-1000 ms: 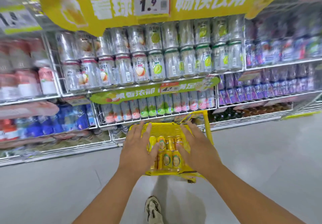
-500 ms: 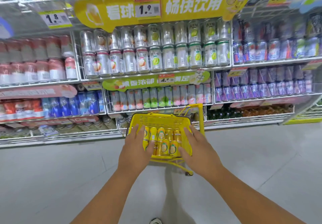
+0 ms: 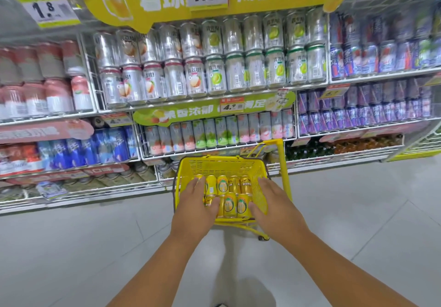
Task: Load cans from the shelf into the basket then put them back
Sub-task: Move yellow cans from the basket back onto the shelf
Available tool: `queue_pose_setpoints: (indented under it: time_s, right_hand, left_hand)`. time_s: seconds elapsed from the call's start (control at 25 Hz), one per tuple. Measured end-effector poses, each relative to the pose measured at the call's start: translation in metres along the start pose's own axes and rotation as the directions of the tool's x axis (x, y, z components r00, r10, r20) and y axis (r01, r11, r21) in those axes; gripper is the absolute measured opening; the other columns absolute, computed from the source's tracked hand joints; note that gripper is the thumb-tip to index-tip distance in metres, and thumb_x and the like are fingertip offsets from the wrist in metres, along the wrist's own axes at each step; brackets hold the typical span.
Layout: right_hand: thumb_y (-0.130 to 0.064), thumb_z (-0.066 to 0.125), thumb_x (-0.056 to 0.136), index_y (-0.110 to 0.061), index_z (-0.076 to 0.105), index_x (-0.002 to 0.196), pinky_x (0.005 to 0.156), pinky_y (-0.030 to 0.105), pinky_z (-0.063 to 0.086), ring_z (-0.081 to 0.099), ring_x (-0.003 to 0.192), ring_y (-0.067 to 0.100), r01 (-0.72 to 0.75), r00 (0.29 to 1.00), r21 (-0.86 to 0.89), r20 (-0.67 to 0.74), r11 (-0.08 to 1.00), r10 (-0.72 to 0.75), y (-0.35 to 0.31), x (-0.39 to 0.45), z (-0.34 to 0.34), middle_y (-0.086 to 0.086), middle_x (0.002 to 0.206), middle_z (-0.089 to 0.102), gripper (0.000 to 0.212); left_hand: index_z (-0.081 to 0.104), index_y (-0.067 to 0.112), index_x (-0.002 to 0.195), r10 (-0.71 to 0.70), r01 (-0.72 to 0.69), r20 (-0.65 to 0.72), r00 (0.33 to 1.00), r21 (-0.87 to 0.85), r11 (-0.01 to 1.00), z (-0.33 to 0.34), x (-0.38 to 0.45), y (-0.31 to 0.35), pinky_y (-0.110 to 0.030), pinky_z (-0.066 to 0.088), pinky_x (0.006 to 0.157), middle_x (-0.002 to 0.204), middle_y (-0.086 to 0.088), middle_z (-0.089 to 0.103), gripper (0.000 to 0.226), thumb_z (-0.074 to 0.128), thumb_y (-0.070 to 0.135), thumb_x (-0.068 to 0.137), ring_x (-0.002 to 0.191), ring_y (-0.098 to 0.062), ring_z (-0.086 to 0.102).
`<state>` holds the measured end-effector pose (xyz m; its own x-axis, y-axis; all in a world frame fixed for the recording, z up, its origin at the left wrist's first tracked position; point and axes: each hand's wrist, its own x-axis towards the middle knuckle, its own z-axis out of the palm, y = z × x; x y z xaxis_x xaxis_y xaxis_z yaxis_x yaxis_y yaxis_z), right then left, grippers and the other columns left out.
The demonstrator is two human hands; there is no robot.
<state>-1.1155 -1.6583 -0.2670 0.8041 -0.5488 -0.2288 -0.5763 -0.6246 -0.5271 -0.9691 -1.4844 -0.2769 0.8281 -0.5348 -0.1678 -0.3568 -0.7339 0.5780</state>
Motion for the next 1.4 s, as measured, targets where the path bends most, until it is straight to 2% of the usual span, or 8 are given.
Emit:
queue_pose_setpoints:
  time_s: [0.32, 0.56, 0.72, 0.84, 0.96, 1.08, 1.2, 1.4]
  right_hand:
    - [-0.052, 0.055, 0.097, -0.025, 0.030, 0.156, 0.111, 0.034, 0.034, 0.033, 0.145, 0.016, -0.175, 0.977, 0.149, 0.149, 0.973, 0.153, 0.025, 0.065, 0.041, -0.003, 0.159, 0.032, 0.069]
    - [-0.052, 0.058, 0.095, -0.020, 0.041, 0.150, 0.109, 0.036, 0.039, 0.045, 0.137, 0.021, -0.385, 0.895, 0.230, 0.329, 0.894, 0.300, 0.083, 0.148, 0.096, 0.003, 0.153, 0.043, 0.066]
    - [-0.048, 0.059, 0.095, -0.020, 0.049, 0.142, 0.101, 0.034, 0.045, 0.054, 0.126, 0.022, -0.502, 0.821, 0.206, 0.418, 0.840, 0.388, 0.118, 0.201, 0.157, 0.004, 0.142, 0.054, 0.056]
    - [-0.045, 0.059, 0.095, -0.018, 0.053, 0.137, 0.083, 0.028, 0.046, 0.061, 0.108, 0.020, -0.518, 0.795, 0.135, 0.442, 0.845, 0.417, 0.145, 0.228, 0.202, 0.004, 0.128, 0.062, 0.050]
    - [-0.052, 0.059, 0.094, -0.012, 0.057, 0.132, 0.086, 0.029, 0.046, 0.060, 0.115, 0.026, -0.552, 0.751, 0.033, 0.454, 0.833, 0.479, 0.172, 0.246, 0.241, 0.009, 0.128, 0.062, 0.055]
    - [-0.058, 0.064, 0.087, -0.012, 0.063, 0.111, 0.071, 0.029, 0.046, 0.063, 0.089, 0.022, -0.634, 0.678, 0.053, 0.517, 0.771, 0.522, 0.192, 0.254, 0.272, 0.006, 0.099, 0.066, 0.052]
    - [-0.041, 0.074, 0.082, -0.010, 0.071, 0.085, 0.056, 0.025, 0.041, 0.058, 0.062, 0.015, -0.654, 0.665, 0.088, 0.540, 0.752, 0.515, 0.200, 0.260, 0.296, 0.004, 0.072, 0.066, 0.031]
    - [-0.036, 0.084, 0.075, -0.018, 0.074, 0.094, 0.064, 0.025, 0.049, 0.065, 0.078, 0.013, -0.621, 0.688, 0.115, 0.554, 0.775, 0.469, 0.210, 0.273, 0.316, 0.001, 0.093, 0.075, 0.028]
  left_hand:
    - [0.034, 0.021, 0.154, -0.150, 0.156, 0.083, 0.985, -0.080, 0.984, 0.053, 0.056, -0.020, -0.037, 0.032, 0.116, 0.156, -0.004, 0.038, 0.068, 0.059, 0.045, 0.095, 0.145, -0.020, 0.032]
    - [0.039, 0.020, 0.152, -0.303, 0.324, 0.148, 0.941, -0.145, 0.935, 0.125, 0.112, -0.037, -0.033, 0.036, 0.109, 0.147, -0.006, 0.046, 0.065, 0.063, 0.040, 0.094, 0.138, -0.024, 0.042]
    - [0.053, 0.018, 0.138, -0.413, 0.454, 0.231, 0.881, -0.165, 0.875, 0.199, 0.148, -0.082, -0.035, 0.044, 0.105, 0.138, 0.005, 0.056, 0.063, 0.056, 0.058, 0.089, 0.128, -0.021, 0.052]
    - [0.061, 0.019, 0.126, -0.467, 0.512, 0.278, 0.840, -0.121, 0.850, 0.253, 0.164, -0.116, -0.037, 0.048, 0.099, 0.127, 0.003, 0.064, 0.044, 0.056, 0.050, 0.094, 0.120, -0.023, 0.058]
    - [0.061, 0.021, 0.127, -0.498, 0.559, 0.328, 0.803, -0.123, 0.820, 0.297, 0.171, -0.146, -0.034, 0.052, 0.096, 0.126, 0.001, 0.067, 0.050, 0.061, 0.052, 0.087, 0.114, -0.021, 0.064]
    - [0.061, 0.019, 0.125, -0.486, 0.540, 0.336, 0.807, -0.088, 0.837, 0.327, 0.173, -0.159, -0.030, 0.051, 0.091, 0.120, 0.000, 0.066, 0.050, 0.066, 0.049, 0.087, 0.111, -0.021, 0.063]
    - [0.064, 0.021, 0.116, -0.512, 0.563, 0.385, 0.768, -0.025, 0.826, 0.343, 0.182, -0.162, -0.032, 0.054, 0.086, 0.111, 0.003, 0.069, 0.052, 0.068, 0.055, 0.076, 0.100, -0.019, 0.065]
    - [0.062, 0.021, 0.102, -0.543, 0.585, 0.463, 0.701, 0.063, 0.809, 0.362, 0.206, -0.169, -0.033, 0.056, 0.075, 0.096, 0.007, 0.067, 0.060, 0.075, 0.063, 0.062, 0.088, -0.016, 0.065]
